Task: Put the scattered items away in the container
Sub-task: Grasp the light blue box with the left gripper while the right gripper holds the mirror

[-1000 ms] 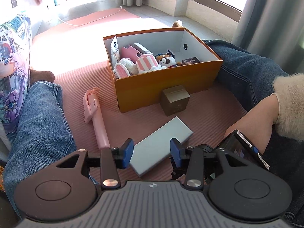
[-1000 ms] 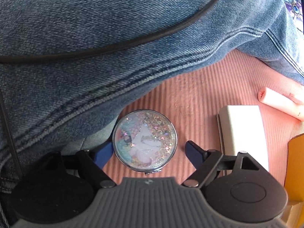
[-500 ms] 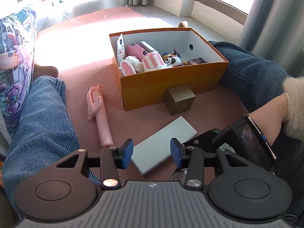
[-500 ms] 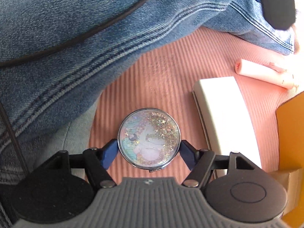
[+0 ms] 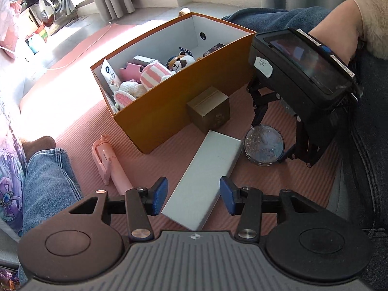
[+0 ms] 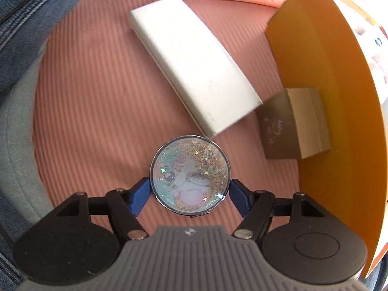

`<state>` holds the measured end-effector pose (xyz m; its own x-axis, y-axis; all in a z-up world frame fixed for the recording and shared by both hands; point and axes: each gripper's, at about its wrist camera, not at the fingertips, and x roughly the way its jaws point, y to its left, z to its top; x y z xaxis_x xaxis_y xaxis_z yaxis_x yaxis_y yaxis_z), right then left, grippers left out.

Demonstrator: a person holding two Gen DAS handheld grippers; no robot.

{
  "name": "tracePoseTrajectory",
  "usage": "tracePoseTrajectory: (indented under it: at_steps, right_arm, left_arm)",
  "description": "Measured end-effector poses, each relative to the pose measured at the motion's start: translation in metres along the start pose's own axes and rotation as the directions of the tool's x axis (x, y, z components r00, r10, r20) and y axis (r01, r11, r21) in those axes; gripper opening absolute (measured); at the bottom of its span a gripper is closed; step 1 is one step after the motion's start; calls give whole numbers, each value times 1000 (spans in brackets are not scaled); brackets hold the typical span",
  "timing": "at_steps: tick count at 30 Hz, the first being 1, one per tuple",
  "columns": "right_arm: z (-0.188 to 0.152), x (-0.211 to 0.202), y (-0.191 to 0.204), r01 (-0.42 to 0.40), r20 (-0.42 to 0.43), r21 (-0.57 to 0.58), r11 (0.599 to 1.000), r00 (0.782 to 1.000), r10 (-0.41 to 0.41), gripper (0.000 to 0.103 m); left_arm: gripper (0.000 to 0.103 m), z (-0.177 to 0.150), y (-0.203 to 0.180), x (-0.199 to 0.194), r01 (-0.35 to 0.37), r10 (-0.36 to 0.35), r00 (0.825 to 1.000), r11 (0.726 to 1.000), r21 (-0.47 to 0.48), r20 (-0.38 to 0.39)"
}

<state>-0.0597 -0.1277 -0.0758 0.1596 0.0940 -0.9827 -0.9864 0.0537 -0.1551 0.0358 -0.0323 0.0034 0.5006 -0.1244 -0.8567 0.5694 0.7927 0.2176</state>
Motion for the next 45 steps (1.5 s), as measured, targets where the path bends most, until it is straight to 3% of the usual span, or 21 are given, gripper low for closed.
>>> tracePoseTrajectory:
  at_steps: [5, 10, 18, 26, 32, 34, 36, 38, 40, 42, 45]
  right_arm:
    - [-1, 2, -13, 36, -12, 120, 992, 999, -35, 74]
    - [-8, -2, -13, 40, 0, 181, 983, 999, -41, 77]
    - [-8, -18, 15, 29, 83, 112, 993, 996, -39, 79]
    - [-11, -11, 38, 24, 59, 71, 997, 998, -28, 80]
    - [-14, -12, 46, 21, 57, 96, 995, 998, -26, 82]
    - [-15, -13, 48, 16, 56, 108, 994, 998, -22, 82]
    - [-16, -14, 50, 11, 57, 120, 993, 998, -18, 82]
    - [-17, -16, 53, 4, 60, 133, 991, 998, -12, 81]
    - [-18, -17, 58, 5, 60, 132, 991, 998, -13, 81]
    - [-18, -18, 63, 9, 60, 128, 992, 998, -16, 81]
    - [-20, -21, 69, 8, 63, 139, 990, 998, -17, 80]
  left_arm:
    - [60, 12, -12, 27, -11, 15, 999, 995, 104, -44]
    - [63, 18, -18, 58, 64, -48, 992, 988, 139, -120]
    - [63, 14, -27, 97, 68, -17, 970, 977, 201, -242]
    - [75, 15, -38, 120, 6, 59, 969, 965, 262, -238]
    - [75, 17, -15, 125, 36, -3, 967, 992, 124, -254]
    - [75, 16, 1, 125, 68, -60, 961, 997, 22, -271]
    - [75, 14, 20, 124, 129, -152, 950, 986, -102, -273]
    - [75, 10, 37, 123, 195, -255, 930, 953, -232, -264]
    - [74, 2, 57, 124, 253, -361, 903, 885, -390, -233]
    - [74, -5, 67, 125, 263, -401, 893, 833, -488, -203]
    - [74, -16, 75, 126, 236, -409, 895, 771, -592, -176]
